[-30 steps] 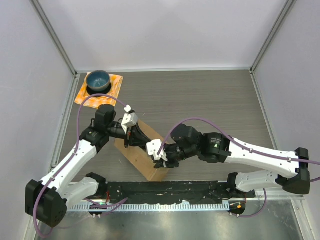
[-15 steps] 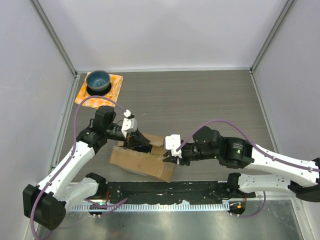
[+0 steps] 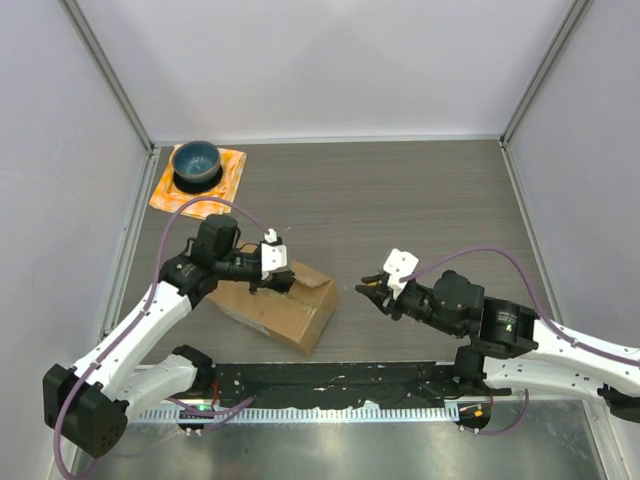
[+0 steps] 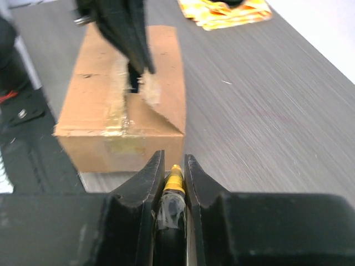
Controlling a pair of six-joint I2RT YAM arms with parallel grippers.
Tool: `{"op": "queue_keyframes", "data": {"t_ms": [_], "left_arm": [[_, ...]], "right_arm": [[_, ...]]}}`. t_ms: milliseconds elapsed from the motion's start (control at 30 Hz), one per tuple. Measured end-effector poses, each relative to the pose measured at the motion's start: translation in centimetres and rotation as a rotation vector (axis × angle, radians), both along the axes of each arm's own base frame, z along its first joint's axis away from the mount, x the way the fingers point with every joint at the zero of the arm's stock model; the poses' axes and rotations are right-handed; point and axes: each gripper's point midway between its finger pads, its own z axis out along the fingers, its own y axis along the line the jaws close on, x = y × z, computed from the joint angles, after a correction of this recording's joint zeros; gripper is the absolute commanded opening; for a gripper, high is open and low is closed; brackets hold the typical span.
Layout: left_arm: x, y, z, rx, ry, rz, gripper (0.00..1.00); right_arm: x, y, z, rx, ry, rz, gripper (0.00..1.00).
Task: Unpack the express box
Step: Place the knife at the center of the board.
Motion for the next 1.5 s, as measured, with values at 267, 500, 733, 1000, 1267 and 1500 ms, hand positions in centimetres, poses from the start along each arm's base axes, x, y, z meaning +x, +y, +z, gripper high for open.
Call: {"op": "queue_keyframes", "data": {"t_ms": [267,500,733,1000,1267,1500], "left_arm": [[2.5,-0.6,-0.3,0.146,-0.147,0.081,0.0],[4.8,0.3,-1.2,0.301,-0.223,0.204,0.0],[7.0,-0.3,-1.1,0.455,-0.199,0.276,0.0],[7.7,-3.2,-1.4,0.65,-0.141,0.297,0.0],[9.0,-5.4,-2.2,0.753,-0.053,0.341,0.0],[8.6,-4.9,-1.8,0.8,-0.014,0.351,0.0]], "right_arm": [[8.1,-2.8,-5.3,0.186,0.219,-0.474,0.01],[17.0,-9.1,-5.1,0.598,0.499,-0.71,0.01],[21.1,-11.7,-10.8,0.833,0.87,-0.747,0.01],[20.0,-12.0,-14.4,0.817,1.004,-0.803,0.53],[19.9,-13.7,-16.0,0.7,1.003,-0.927,0.78],[18.8,-15.0,-17.4,0.618,1.036,-1.006,0.94]]}}
